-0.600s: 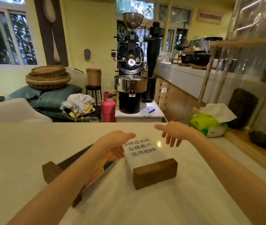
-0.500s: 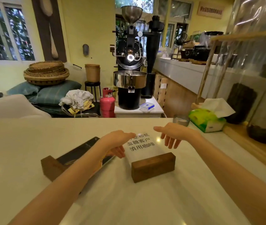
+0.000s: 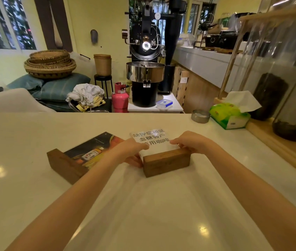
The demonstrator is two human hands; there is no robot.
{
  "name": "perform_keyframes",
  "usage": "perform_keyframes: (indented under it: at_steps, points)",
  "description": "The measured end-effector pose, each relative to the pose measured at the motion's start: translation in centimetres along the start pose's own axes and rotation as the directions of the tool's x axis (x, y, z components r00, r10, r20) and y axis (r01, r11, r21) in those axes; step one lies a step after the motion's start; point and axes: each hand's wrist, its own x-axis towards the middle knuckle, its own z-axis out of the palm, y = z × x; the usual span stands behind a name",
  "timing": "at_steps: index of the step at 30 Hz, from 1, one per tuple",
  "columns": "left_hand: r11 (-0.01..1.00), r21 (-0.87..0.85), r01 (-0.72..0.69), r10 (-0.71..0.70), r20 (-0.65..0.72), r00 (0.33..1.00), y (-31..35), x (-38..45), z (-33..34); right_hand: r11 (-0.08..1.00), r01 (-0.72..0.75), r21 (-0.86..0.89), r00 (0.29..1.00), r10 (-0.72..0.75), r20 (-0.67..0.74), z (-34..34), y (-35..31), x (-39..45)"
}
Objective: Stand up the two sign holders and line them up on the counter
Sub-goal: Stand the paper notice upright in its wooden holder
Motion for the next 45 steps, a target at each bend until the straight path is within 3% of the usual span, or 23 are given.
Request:
perform_keyframes:
  at_steps: [7,11,15,17,21,24,30,45]
  points:
    - [0.990,-0.088,-0.109,0.100,-0.103,0.990,-0.7,0.0,1.1,0.998,0.047,0.039,0.998,-0.046,-0.031,0.2,0.7,0.1]
    - [0.987,-0.055,-0.154,0.146,-0.124,0.981,-0.7,0.0,1.1,0.995,0.079,0.063,0.994,-0.074,-0.079,0.4,0.9,-0.2]
    - [0.977,-0.047,-0.207,0.196,-0.172,0.965,-0.1,0.1,0.8,0.972,0.179,0.154,0.970,-0.148,-0.193,0.4,0.7,-0.6]
    - [0.957,0.033,-0.289,0.288,-0.234,0.929,0.2,0.2,0.7,0.952,0.236,0.193,0.950,-0.184,-0.254,0.5,0.5,-1.0]
    - [0.847,0.237,-0.475,0.530,-0.322,0.785,0.1,0.6,0.6,0.892,0.390,0.227,0.886,-0.297,-0.356,0.8,0.6,-1.8]
    - [0.786,0.308,-0.536,0.617,-0.332,0.713,-0.1,1.1,0.5,0.848,0.462,0.260,0.845,-0.332,-0.418,1.2,0.9,-2.4]
    - [0.720,0.352,-0.598,0.694,-0.345,0.632,-0.7,1.7,0.6,0.787,0.550,0.278,0.788,-0.380,-0.485,2.1,1.4,-3.0]
    - [0.680,0.358,-0.640,0.733,-0.328,0.595,-2.1,1.0,1.5,0.772,0.581,0.257,0.743,-0.374,-0.556,3.3,2.5,-4.1]
